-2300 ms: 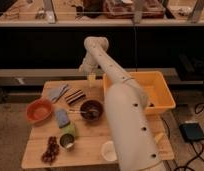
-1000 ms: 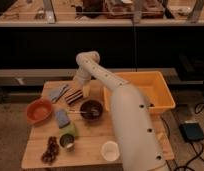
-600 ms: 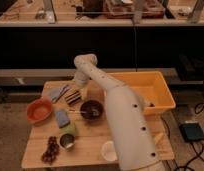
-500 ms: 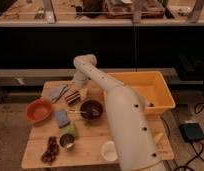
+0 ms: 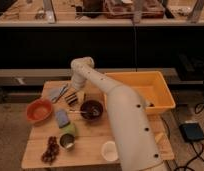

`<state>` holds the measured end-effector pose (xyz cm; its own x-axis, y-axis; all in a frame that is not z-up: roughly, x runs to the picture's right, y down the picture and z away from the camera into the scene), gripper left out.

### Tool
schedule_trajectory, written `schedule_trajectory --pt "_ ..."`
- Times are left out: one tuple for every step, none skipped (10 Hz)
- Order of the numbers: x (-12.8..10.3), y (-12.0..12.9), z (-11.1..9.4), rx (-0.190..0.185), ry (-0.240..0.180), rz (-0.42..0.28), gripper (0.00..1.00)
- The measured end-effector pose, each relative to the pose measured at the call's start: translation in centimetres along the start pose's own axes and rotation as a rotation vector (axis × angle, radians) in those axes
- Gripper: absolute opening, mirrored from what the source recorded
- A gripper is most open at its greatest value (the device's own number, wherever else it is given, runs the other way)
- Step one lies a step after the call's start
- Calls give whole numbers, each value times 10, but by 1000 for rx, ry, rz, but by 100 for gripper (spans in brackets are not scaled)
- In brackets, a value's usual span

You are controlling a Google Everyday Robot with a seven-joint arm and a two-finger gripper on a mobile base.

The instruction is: Wipe table surface with eraser

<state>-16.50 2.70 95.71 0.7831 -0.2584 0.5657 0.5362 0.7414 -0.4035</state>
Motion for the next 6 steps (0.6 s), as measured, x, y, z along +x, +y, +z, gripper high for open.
schedule_trajectory --pt "0 2 4 -7 -3 5 59" --pt "0 2 7 -12 -5 8 55" --pt "0 4 10 -19 -5 10 54" --pt "-1 3 12 -24 -5 11 54" --pt "-2 3 13 -27 -4 11 54" --pt "-2 4 13 -30 -3 12 54"
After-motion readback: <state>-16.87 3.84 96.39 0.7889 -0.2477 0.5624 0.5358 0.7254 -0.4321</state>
